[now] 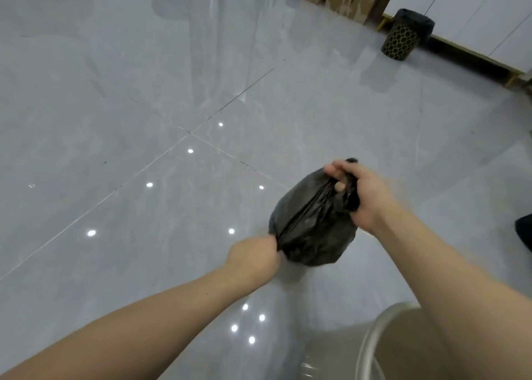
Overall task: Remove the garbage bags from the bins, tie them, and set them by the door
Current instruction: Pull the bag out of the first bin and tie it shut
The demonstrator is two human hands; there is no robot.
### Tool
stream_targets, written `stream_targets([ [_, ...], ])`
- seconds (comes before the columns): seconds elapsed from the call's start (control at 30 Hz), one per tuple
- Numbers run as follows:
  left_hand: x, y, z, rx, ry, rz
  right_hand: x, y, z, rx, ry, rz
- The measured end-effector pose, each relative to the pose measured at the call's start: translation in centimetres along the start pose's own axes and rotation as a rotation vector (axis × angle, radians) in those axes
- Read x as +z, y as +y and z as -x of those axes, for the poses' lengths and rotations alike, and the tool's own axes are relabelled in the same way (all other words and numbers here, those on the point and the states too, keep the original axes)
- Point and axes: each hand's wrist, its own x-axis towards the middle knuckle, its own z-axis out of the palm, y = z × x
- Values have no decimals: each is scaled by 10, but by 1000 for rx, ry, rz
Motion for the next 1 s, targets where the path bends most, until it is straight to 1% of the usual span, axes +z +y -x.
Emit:
stream_targets([
  [0.03, 8, -4, 1, 11, -118, -43, 0, 12, 0, 8, 25, 107],
  [0.07, 13, -8, 5, 34, -199, -91, -1, 25, -1, 13, 49, 229],
  [0.1, 16, -11, 10, 62, -241, -127, -2, 38, 0, 17, 68, 339],
  [0.13, 17, -15, 15, 85, -250, -156, -2, 50, 0, 20, 76, 417],
  [0.2, 12, -27, 29, 94, -241, -206, 0, 67, 2, 20, 62, 480],
  [0.3, -8, -51, 47, 70, -199, -277, 11, 77, 1, 26, 39, 501],
  [0.37, -26, -65, 57, 52, -151, -268, 18, 81, -2, 4, 27, 524],
  [0.47, -48, -80, 68, 25, -35, -213, 25, 83, -5, -45, 30, 639],
  [0.53, -55, -87, 71, 47, -1, -196, 28, 83, -4, -9, 5, 587],
  [0.6, -57, -93, 70, 93, 23, -188, 32, 85, 1, 34, -72, 508],
  [0.63, -57, -95, 68, 111, 44, -183, 34, 88, 3, 34, -123, 508],
  [0.77, -62, -106, 59, 151, 148, -173, 48, 104, 12, 51, -361, 603],
  [0.9, -71, -116, 57, 89, 207, -62, 60, 123, 18, 179, -499, 740],
  [1.0, -73, -120, 54, 25, 188, 64, 65, 133, 23, 248, -617, 869],
])
